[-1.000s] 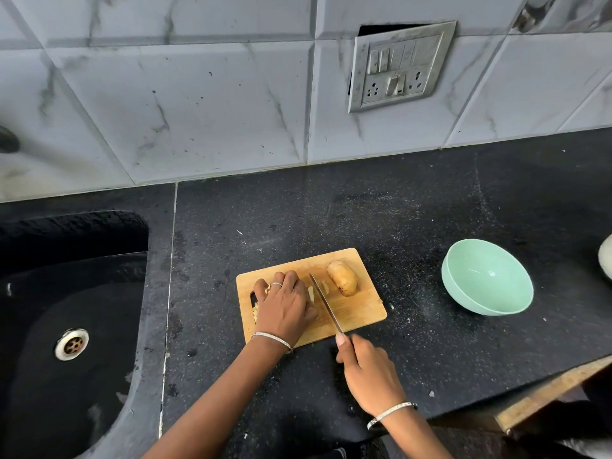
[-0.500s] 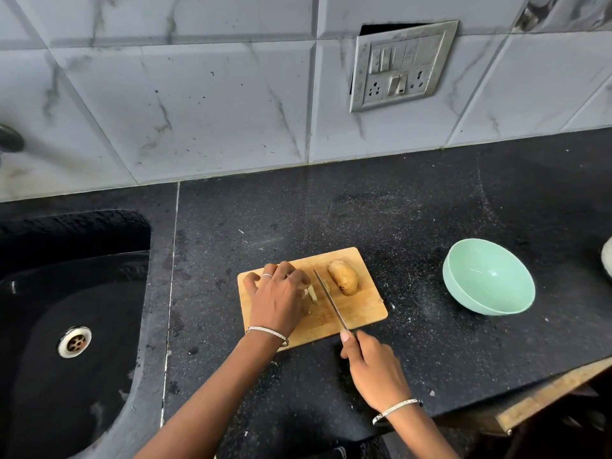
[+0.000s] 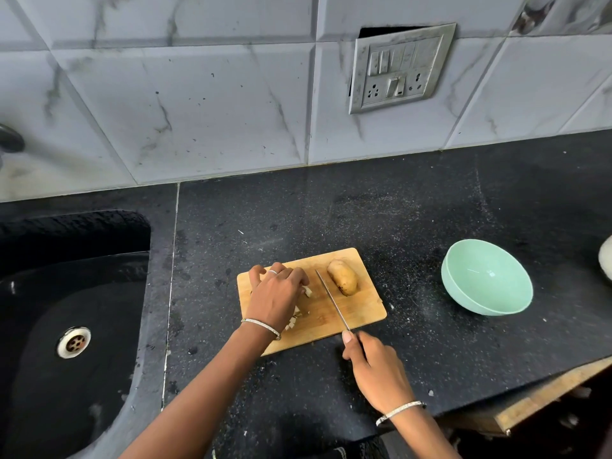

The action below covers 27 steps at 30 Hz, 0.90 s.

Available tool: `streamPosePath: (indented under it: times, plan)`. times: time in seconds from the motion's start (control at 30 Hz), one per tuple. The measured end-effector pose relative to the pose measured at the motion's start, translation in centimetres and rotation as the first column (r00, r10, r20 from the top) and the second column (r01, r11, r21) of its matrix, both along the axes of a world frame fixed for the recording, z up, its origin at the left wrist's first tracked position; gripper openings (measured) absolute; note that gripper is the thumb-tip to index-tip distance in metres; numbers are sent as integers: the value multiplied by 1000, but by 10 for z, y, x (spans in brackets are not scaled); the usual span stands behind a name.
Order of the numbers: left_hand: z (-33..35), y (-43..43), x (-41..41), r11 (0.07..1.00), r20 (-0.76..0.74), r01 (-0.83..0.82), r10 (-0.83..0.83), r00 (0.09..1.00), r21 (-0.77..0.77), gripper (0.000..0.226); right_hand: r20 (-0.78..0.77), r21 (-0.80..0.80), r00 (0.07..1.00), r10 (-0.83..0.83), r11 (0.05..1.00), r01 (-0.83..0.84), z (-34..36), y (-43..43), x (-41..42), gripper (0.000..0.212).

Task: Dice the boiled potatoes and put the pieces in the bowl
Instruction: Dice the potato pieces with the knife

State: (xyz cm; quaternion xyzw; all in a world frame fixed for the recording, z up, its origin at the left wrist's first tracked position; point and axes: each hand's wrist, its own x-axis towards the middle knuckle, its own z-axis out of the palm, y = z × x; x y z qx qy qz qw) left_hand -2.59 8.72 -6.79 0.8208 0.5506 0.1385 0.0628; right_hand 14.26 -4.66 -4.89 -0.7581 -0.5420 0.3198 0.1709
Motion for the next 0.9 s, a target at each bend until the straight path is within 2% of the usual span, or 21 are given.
streamPosePath:
  times: [0.1, 0.27, 0.53, 0.77, 0.9]
  plan:
    - [-5, 0, -3, 1000, 13, -11, 11, 1000, 9, 14, -8, 4, 1000, 17, 1000, -17, -2, 1, -1, 43]
    - [-2, 1, -5, 1000, -45, -17, 16, 999, -23, 17, 6, 2, 999, 38, 999, -38, -7, 2, -3, 46]
    - [1, 3, -5, 1000, -12, 12, -12, 1000, -20, 4, 5, 10, 1000, 29, 1000, -29, -10, 3, 0, 47]
    - [1, 5, -7, 998, -16, 10, -11, 1000, -61, 23, -6, 41, 999, 34, 999, -34, -11, 1, 0, 45]
    - [0, 5, -8, 997, -21, 2, -4, 1000, -83, 16, -5, 45, 999, 42, 998, -42, -11, 2, 1, 45]
